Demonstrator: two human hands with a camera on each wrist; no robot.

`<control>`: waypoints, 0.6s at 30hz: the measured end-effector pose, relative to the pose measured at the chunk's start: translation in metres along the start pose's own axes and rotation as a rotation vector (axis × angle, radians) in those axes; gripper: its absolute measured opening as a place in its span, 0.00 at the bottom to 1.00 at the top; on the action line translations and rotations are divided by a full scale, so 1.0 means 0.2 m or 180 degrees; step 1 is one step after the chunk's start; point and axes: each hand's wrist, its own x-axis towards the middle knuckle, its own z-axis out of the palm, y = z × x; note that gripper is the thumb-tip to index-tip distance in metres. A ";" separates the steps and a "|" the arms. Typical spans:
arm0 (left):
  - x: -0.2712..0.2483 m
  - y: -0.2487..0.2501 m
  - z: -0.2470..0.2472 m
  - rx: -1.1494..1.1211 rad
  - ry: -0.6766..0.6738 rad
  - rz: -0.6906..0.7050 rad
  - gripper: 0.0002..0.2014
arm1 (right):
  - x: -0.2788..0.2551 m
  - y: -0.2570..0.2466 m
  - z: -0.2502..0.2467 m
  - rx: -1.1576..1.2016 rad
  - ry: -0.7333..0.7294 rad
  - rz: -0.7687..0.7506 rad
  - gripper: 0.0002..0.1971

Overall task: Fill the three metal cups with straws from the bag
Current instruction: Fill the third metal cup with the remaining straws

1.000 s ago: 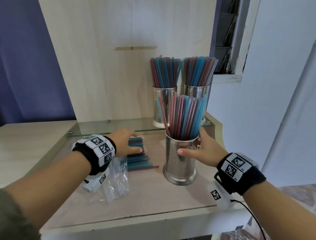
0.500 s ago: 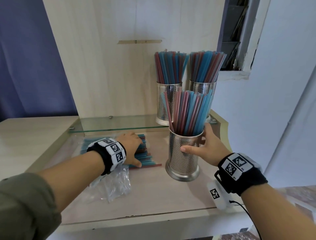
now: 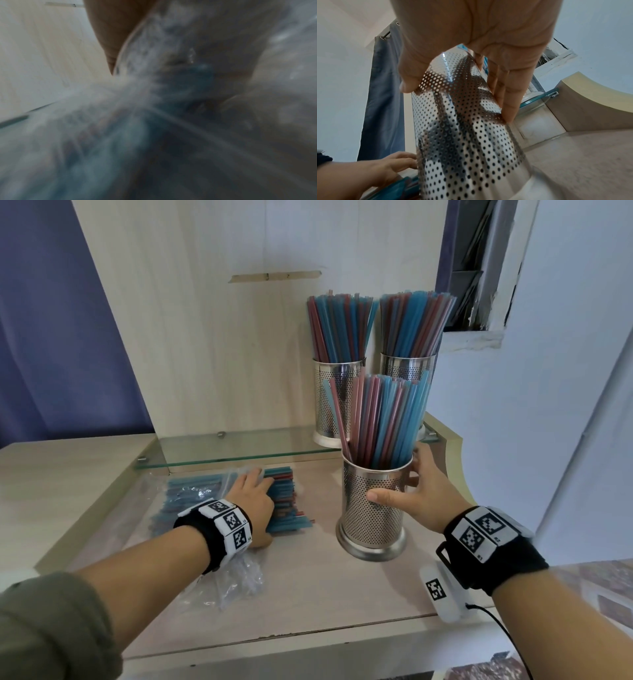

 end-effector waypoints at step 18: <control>-0.14 -0.22 -0.25 -0.2202 0.0200 0.0538 0.18 | 0.00 0.02 0.01 0.0085 0.0029 0.0045 0.56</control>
